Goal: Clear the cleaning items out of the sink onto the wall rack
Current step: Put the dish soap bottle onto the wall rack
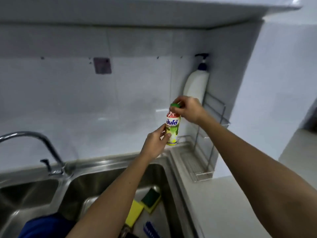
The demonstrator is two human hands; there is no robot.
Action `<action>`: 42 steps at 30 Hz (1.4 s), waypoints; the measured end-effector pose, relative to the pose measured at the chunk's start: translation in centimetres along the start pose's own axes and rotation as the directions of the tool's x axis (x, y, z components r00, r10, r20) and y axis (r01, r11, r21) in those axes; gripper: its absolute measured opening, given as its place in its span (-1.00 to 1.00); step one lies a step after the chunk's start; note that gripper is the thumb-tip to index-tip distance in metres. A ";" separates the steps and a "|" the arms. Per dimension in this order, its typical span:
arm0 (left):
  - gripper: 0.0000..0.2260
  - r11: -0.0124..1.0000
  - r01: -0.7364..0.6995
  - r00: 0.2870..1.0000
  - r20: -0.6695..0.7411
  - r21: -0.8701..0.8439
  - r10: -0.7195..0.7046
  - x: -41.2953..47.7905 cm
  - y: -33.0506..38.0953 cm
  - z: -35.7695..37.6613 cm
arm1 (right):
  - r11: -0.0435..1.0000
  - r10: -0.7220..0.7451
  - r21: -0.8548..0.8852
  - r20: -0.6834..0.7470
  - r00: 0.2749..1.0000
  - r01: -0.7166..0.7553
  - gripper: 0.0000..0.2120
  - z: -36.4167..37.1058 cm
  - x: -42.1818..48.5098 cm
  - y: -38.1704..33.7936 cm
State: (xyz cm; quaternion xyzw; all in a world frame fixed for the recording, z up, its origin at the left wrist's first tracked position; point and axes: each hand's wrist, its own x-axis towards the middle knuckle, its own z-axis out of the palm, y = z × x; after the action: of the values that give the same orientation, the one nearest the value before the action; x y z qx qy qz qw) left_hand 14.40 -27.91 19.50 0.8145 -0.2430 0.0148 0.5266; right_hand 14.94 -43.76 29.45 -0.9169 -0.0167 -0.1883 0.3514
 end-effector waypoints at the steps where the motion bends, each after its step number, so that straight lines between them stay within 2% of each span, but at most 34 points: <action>1: -0.59 0.999 -0.042 0.999 0.020 0.005 0.042 1.5 1.6 0.6 | 1.000 -0.016 -0.010 -0.044 0.999 0.016 -0.72 -2.2 1.1 -0.1; 4: -0.49 0.993 -0.098 0.991 0.098 0.065 0.091 5.3 5.7 2.6 | 0.998 -0.010 -0.055 -0.133 0.991 0.003 -0.68 -7.4 3.5 0.2; 8: -0.50 0.996 -0.090 0.993 0.078 0.024 0.088 8.5 8.9 4.1 | 0.996 0.001 -0.092 -0.197 0.980 -0.020 -0.65 -10.5 5.8 0.8; 14: -0.49 0.992 -0.088 0.979 0.189 0.085 0.071 12.2 9.8 6.1 | 0.959 0.000 -0.279 -0.175 0.985 -0.050 -0.67 -12.5 8.0 1.4; 18: -0.47 0.988 -0.067 0.975 0.220 0.141 0.035 12.4 8.6 7.7 | 0.861 0.098 -0.496 -0.060 0.993 -0.115 -0.67 -10.8 7.9 1.5; 21: -0.47 0.977 -0.074 0.976 0.216 0.201 0.030 14.0 9.2 8.3 | 0.813 0.140 -0.562 -0.068 0.988 -0.154 -0.72 -10.2 9.0 2.7; 23: -0.49 0.964 -0.073 0.978 0.209 0.255 0.018 14.7 9.4 8.7 | 0.806 0.163 -0.561 -0.094 0.982 -0.188 -0.77 -9.5 9.7 3.9; 26: -0.49 0.947 -0.076 0.977 0.215 0.313 0.007 15.1 8.8 9.1 | 0.806 0.194 -0.537 -0.158 0.968 -0.250 -0.66 -8.6 9.8 5.0; 29: -0.47 0.932 -0.071 0.974 0.225 0.356 -0.012 15.4 8.2 9.0 | 0.835 0.169 -0.503 -0.153 0.974 -0.224 -0.80 -8.4 9.8 5.2; 30: -0.48 0.931 -0.080 0.973 0.229 0.357 -0.004 15.3 8.1 8.9 | 0.846 0.187 -0.478 -0.148 0.971 -0.236 -0.79 -8.4 9.8 5.4; 33: -0.54 0.925 -0.131 0.974 0.220 0.358 0.053 14.8 7.7 8.6 | 0.840 0.145 -0.506 -0.135 0.980 -0.194 -0.73 -7.6 9.2 5.8; 35: -0.58 0.897 -0.149 0.977 0.202 0.416 0.069 14.5 7.3 8.2 | 0.827 0.105 -0.532 -0.168 0.980 -0.180 -0.62 -7.0 8.2 5.8; 38: -0.60 0.881 -0.121 0.988 0.141 0.458 0.062 13.6 6.6 6.9 | 0.841 0.073 -0.521 -0.161 0.984 -0.147 -0.45 -6.1 6.1 5.5; 42: -0.55 0.839 -0.060 0.996 0.084 0.541 0.017 11.2 4.4 3.8 | 0.838 0.030 -0.529 -0.205 0.978 -0.136 -0.44 -3.8 3.9 4.1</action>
State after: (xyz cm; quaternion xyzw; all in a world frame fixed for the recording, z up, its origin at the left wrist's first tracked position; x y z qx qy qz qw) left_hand 21.57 -36.94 24.72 0.9252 -0.2649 0.0629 0.2644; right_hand 17.96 -49.75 30.80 -0.9565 0.1100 -0.2557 0.0869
